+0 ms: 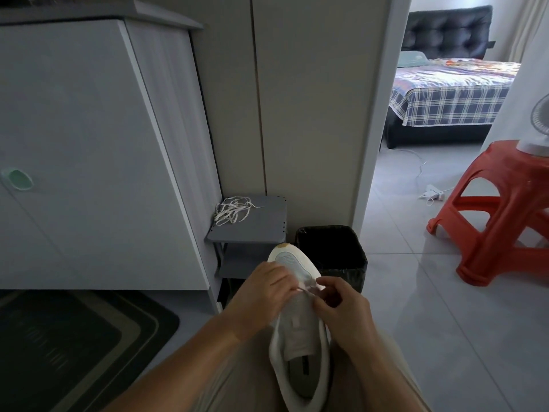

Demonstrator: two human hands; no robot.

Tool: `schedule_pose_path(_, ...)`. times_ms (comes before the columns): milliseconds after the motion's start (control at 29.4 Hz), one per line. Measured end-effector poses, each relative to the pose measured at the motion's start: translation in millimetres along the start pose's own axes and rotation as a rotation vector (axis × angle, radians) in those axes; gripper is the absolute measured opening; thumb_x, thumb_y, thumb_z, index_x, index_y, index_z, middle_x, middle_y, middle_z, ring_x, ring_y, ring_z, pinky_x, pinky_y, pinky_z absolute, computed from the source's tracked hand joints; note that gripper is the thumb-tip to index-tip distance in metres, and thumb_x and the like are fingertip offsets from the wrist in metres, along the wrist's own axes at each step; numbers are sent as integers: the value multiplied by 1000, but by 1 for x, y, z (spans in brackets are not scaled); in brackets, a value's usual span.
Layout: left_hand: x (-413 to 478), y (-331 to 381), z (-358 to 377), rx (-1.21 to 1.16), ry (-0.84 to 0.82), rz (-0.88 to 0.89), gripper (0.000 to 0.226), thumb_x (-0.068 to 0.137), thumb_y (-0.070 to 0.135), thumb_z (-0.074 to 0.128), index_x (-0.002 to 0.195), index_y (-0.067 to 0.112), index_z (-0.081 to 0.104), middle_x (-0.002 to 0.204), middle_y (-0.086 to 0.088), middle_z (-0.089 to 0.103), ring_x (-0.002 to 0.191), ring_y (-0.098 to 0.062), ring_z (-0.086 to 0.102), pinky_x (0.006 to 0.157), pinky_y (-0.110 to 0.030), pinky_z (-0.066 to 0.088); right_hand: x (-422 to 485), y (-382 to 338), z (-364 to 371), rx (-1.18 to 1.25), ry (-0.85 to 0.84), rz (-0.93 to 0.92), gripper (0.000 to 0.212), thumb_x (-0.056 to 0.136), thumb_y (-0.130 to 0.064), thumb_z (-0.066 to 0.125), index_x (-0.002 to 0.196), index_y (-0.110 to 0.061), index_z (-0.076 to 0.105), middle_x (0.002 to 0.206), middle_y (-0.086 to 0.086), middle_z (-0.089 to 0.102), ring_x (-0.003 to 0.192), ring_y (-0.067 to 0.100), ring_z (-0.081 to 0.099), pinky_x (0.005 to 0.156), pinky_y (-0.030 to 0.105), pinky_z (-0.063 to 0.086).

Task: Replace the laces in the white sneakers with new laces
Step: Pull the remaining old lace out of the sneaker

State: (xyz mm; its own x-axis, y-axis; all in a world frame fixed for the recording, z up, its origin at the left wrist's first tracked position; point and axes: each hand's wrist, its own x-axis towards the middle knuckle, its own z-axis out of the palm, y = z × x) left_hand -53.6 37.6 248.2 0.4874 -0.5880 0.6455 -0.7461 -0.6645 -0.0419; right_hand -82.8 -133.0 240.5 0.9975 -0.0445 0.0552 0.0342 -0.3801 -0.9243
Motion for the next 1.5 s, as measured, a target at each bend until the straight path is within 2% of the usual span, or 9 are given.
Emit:
schedule_pose_path(102, -8, 7, 1, -180, 58, -253, 6, 89, 25, 50, 86, 22, 53, 83, 4, 58, 81, -4, 47, 76, -18, 39, 0, -1, 2, -41, -47, -18, 30, 83, -19, 66, 111, -26, 57, 89, -16, 59, 83, 0, 57, 65, 8, 45)
schedule_pose_path(340, 19, 3, 5, 166, -157, 59, 6, 79, 13, 57, 78, 16, 62, 72, 2, 55, 72, -14, 44, 70, -25, 30, 2, 2, 1, -41, -13, -26, 33, 84, -15, 65, 115, -20, 56, 84, -14, 60, 78, 0, 58, 59, 4, 45)
schedule_pose_path(510, 4, -2, -9, -187, -175, 7, 14, 88, 21, 51, 85, 15, 63, 81, 3, 57, 76, -12, 44, 70, -23, 37, -2, -1, -2, -17, 49, -33, 33, 82, -17, 67, 109, -26, 51, 80, -14, 58, 76, -2, 55, 57, 5, 43)
schedule_pose_path(681, -16, -6, -12, 29, -211, -199, 23, 84, 36, 44, 82, 23, 63, 76, 8, 51, 74, -4, 41, 67, -25, 46, 1, -2, 2, -18, 23, -15, 26, 82, -15, 67, 106, -20, 59, 81, -12, 60, 76, 1, 57, 58, 8, 44)
schedule_pose_path(817, 0, 16, -4, 124, -158, -250, 29, 81, 48, 45, 78, 22, 58, 77, 8, 54, 73, -8, 49, 70, -22, 32, 0, -3, 3, 32, -17, -13, 25, 82, -18, 68, 104, -21, 57, 86, -10, 62, 81, 3, 60, 63, 9, 47)
schedule_pose_path(1021, 16, 21, 0, 247, -97, -114, 8, 74, 18, 66, 81, 20, 64, 71, 3, 52, 73, -14, 45, 67, -25, 33, 1, -2, 3, 42, -36, -14, 22, 83, -15, 66, 100, -24, 54, 87, -10, 62, 83, 5, 61, 64, 9, 48)
schedule_pose_path(1157, 14, 16, -2, 92, -92, -130, 15, 80, 22, 52, 67, 18, 57, 68, 7, 50, 76, -8, 37, 69, -23, 31, 1, -2, 0, 63, 11, 3, 23, 81, -14, 68, 97, -25, 55, 83, -7, 63, 78, 4, 59, 59, 7, 46)
schedule_pose_path(1327, -19, 14, -15, -553, -68, -582, 14, 81, 41, 53, 80, 28, 57, 77, 21, 50, 78, 1, 42, 71, -12, 34, 0, -2, 0, 30, 0, -14, 24, 82, -16, 68, 98, -29, 54, 82, -11, 62, 77, 7, 60, 59, 9, 45)
schedule_pose_path(1497, -9, 17, -21, -83, -316, -488, 35, 83, 55, 49, 95, 24, 61, 88, 15, 39, 88, -3, 36, 79, -23, 25, -1, -5, 3, -32, -62, -76, 23, 83, -18, 66, 103, -26, 60, 88, -13, 60, 83, 4, 59, 70, 12, 49)
